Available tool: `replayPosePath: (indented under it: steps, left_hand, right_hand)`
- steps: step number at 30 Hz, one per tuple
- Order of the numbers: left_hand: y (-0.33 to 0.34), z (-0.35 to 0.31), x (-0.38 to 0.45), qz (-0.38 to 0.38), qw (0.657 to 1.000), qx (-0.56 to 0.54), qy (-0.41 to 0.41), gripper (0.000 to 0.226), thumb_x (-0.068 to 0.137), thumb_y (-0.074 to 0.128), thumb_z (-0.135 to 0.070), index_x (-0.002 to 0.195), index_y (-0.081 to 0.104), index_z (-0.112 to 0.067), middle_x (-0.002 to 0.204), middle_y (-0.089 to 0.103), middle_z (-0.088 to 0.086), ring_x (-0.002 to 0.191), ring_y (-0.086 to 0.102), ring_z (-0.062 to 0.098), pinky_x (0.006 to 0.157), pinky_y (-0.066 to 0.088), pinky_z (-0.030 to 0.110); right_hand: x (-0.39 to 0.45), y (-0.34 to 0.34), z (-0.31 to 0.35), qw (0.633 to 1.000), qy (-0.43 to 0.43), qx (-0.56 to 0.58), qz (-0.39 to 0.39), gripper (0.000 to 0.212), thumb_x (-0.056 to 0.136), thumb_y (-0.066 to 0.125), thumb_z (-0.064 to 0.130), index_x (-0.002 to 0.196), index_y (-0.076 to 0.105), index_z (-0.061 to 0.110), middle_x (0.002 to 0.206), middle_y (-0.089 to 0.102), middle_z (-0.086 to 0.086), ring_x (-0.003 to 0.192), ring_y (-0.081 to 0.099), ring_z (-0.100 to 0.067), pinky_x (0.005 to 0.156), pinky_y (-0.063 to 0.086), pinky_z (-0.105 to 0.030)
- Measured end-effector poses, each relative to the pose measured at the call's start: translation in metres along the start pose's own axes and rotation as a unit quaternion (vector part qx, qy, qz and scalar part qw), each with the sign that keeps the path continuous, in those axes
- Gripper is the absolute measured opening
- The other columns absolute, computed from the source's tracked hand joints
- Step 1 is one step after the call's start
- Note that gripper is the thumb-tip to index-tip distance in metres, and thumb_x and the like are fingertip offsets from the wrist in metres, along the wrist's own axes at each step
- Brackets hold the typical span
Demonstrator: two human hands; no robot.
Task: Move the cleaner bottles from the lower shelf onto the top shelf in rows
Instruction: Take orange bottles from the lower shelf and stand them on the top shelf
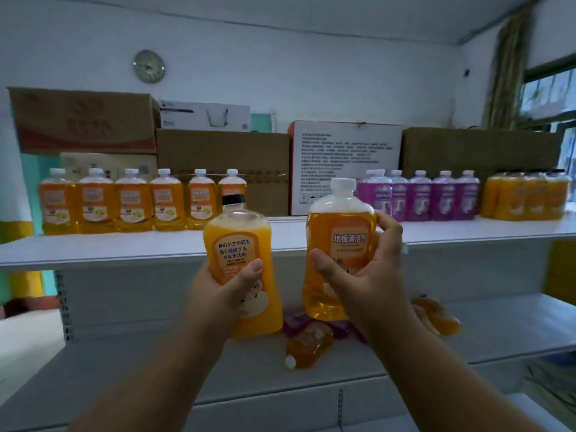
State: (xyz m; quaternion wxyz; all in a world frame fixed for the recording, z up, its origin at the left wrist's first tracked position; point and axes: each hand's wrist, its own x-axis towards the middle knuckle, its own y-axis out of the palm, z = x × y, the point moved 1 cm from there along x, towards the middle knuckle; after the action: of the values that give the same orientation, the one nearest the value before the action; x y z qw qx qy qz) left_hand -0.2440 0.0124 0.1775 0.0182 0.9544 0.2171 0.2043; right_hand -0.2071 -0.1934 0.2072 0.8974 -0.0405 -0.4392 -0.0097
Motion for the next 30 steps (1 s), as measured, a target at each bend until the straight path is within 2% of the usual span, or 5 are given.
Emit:
replayPosePath:
  steps: [4, 11, 21, 25, 30]
  left_hand:
    - [0.038, -0.010, 0.027, 0.048, 0.999, 0.017, 0.009, 0.063, 0.052, 0.076, -0.063, 0.106, 0.063, -0.034, 0.093, 0.075, -0.011, 0.085, 0.072, 0.010, 0.066, 0.054, 0.030]
    - [0.056, -0.011, 0.077, 0.079, 0.997, 0.010, 0.006, 0.060, 0.052, 0.074, -0.068, 0.104, 0.059, -0.041, 0.101, 0.072, -0.014, 0.093, 0.067, 0.011, 0.067, 0.052, 0.031]
    - [-0.062, -0.025, 0.090, -0.049, 0.998, 0.027, 0.028, 0.072, 0.049, 0.078, -0.063, 0.113, 0.062, -0.036, 0.098, 0.075, -0.010, 0.088, 0.072, 0.016, 0.073, 0.056, 0.038]
    - [-0.135, -0.022, 0.059, -0.133, 0.989, 0.052, 0.023, 0.073, 0.043, 0.079, -0.065, 0.108, 0.065, -0.034, 0.093, 0.076, -0.014, 0.084, 0.074, 0.013, 0.067, 0.054, 0.035]
    - [-0.222, -0.033, 0.040, -0.217, 0.973, 0.078, 0.018, 0.077, 0.042, 0.078, -0.067, 0.110, 0.067, -0.031, 0.097, 0.077, -0.007, 0.094, 0.072, 0.022, 0.085, 0.056, 0.050]
  right_hand:
    - [0.017, -0.024, -0.010, 0.999, -0.009, -0.040, -0.026, 0.100, 0.062, 0.078, 0.063, 0.143, 0.023, 0.041, 0.120, 0.051, 0.016, 0.101, 0.062, 0.000, 0.073, 0.058, -0.023]
    - [0.048, -0.025, -0.022, 0.995, 0.010, -0.073, -0.060, 0.091, 0.055, 0.079, 0.069, 0.128, 0.027, 0.054, 0.111, 0.051, 0.023, 0.094, 0.057, 0.016, 0.060, 0.049, -0.006]
    - [0.071, 0.101, -0.024, 1.000, 0.019, 0.016, 0.019, 0.082, 0.060, 0.068, 0.074, 0.126, 0.023, 0.055, 0.108, 0.053, 0.021, 0.094, 0.059, 0.013, 0.062, 0.054, -0.013]
    - [0.068, 0.172, -0.011, 0.997, 0.009, 0.059, 0.048, 0.087, 0.072, 0.057, 0.073, 0.143, 0.020, 0.039, 0.124, 0.054, 0.007, 0.105, 0.062, -0.009, 0.085, 0.059, -0.040]
    - [0.066, 0.268, 0.017, 0.988, 0.032, 0.099, 0.113, 0.081, 0.087, 0.063, 0.052, 0.151, 0.017, 0.030, 0.131, 0.053, 0.000, 0.114, 0.060, -0.018, 0.090, 0.056, -0.047]
